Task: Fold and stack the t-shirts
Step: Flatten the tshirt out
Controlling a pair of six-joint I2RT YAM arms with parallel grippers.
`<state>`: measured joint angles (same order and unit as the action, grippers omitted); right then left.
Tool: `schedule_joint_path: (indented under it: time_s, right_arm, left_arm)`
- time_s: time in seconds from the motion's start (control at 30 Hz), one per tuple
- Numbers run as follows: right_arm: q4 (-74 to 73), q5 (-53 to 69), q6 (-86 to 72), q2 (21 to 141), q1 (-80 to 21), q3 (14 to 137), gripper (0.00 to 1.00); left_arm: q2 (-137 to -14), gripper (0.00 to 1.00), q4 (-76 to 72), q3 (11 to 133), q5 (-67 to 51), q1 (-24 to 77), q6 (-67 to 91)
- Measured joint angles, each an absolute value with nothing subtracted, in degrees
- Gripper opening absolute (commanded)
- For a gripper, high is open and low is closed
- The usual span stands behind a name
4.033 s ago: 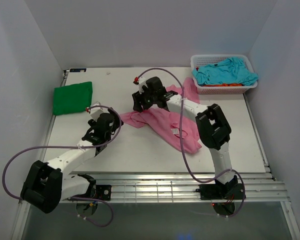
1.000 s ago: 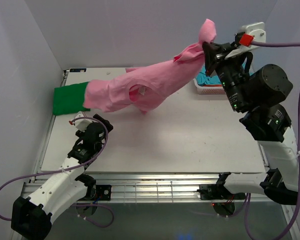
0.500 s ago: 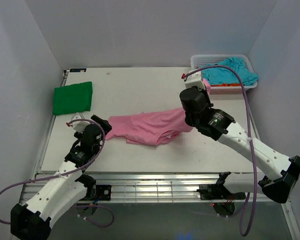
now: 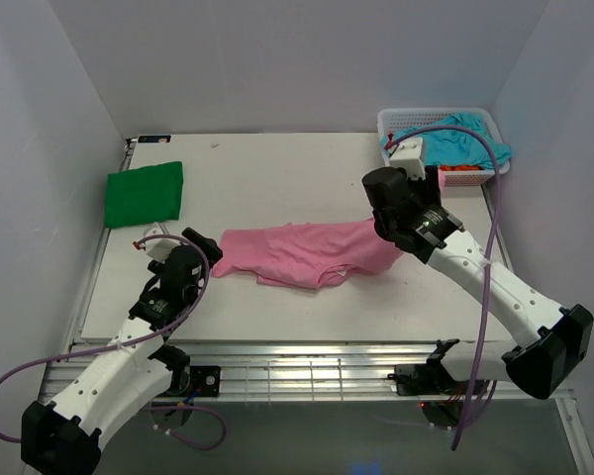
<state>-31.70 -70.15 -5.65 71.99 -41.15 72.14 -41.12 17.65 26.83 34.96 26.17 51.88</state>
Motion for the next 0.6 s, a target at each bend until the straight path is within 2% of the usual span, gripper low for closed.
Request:
schedule_joint_path:
  time_s: [0.03,0.23,0.47,0.6]
  right_arm:
    - [-32.18,-68.6,-6.26,72.38,-41.01,71.75,0.7]
    - [-30.65,-53.36,-7.27,75.83,-41.93,69.78,0.74]
    - [-18.44,-21.71,-7.14,76.23,-43.97,66.37,0.64]
    - [-10.02,-7.2,-7.27,80.73,-45.8,66.43,0.62]
  left_arm:
    - [-41.12,0.95,17.65,26.83,34.94,26.2,51.72]
    - [-40.66,0.98,19.09,28.1,36.34,26.2,50.24]
    - [-39.48,0.98,24.58,33.34,41.58,26.15,53.78]
    - [-36.86,0.98,30.06,33.5,44.97,26.09,59.33]
